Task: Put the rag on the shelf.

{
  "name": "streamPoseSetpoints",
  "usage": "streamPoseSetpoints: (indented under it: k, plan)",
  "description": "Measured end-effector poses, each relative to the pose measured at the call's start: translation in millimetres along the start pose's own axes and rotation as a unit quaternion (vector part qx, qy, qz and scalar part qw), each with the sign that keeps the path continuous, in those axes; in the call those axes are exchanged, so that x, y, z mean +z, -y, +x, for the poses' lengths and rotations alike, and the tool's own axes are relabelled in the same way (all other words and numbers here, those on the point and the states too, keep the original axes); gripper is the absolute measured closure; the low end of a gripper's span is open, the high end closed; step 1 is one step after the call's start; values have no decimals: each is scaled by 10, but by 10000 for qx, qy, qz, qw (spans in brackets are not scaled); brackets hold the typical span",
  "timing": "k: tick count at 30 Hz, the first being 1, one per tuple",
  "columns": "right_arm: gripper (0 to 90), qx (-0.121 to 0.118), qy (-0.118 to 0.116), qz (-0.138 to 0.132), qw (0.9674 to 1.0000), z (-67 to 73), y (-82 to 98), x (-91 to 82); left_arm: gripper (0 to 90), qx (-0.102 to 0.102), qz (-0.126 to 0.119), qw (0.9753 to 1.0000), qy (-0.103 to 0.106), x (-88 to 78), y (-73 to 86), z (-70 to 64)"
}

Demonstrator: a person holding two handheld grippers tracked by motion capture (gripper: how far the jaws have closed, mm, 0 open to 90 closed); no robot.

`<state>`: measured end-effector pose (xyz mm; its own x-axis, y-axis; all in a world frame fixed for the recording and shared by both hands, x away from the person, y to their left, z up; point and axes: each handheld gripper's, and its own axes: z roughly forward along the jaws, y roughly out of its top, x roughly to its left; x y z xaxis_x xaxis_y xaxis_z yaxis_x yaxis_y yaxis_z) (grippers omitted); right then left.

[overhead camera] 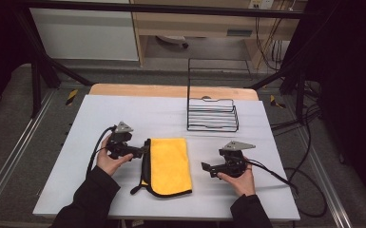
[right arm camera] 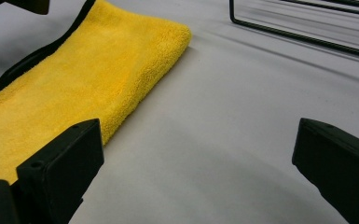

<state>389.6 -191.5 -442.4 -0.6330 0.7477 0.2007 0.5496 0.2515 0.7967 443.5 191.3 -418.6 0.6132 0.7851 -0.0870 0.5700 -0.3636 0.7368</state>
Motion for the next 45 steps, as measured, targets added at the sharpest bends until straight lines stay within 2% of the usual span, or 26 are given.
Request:
streamPoseSetpoints:
  k: [4, 6, 9, 12, 15, 19, 28, 33, 36, 40, 45]
  plan:
    - [26, -4, 16, 23, 10000, 3, 6, 6, 227, -143, 107, 9998, -112, 149, -57, 11]
    - [26, -9, 17, 28, 10000, 2, 7, 8, 243, -146, 207, 9996, -158, 217, -73, 15]
    - [26, 3, 15, 27, 10000, 2, 5, 9, 323, -173, 312, 9992, -198, 301, -65, 18]
    - [26, -1, 22, 25, 10000, 0, 4, 8, 379, -229, 404, 9988, -141, 359, -47, 31]
    - [26, 5, 16, 29, 10000, 0, 4, 9, 425, -358, 400, 9986, 28, 377, -41, 62]
    - [27, 3, -1, 28, 10000, -4, 0, 10, 569, -449, 459, 9976, 242, 379, -30, 71]
    - [26, 46, -38, 19, 10000, -7, -9, 15, 599, -508, 523, 9972, 172, 389, -30, 38]
    - [26, 75, -42, -16, 10000, -18, -24, 26, 694, -547, 565, 9966, 255, 388, -32, 20]
    - [26, 115, -33, -35, 9999, -18, -35, 29, 712, -531, 570, 9966, 268, 389, -33, 6]
    - [31, 137, -71, -154, 9998, 12, -101, 69, 734, -539, 582, 9967, 194, 395, -38, -16]
    - [29, 94, -31, -143, 9998, 46, -158, 120, 737, -461, 472, 9978, 85, 401, -13, -51]
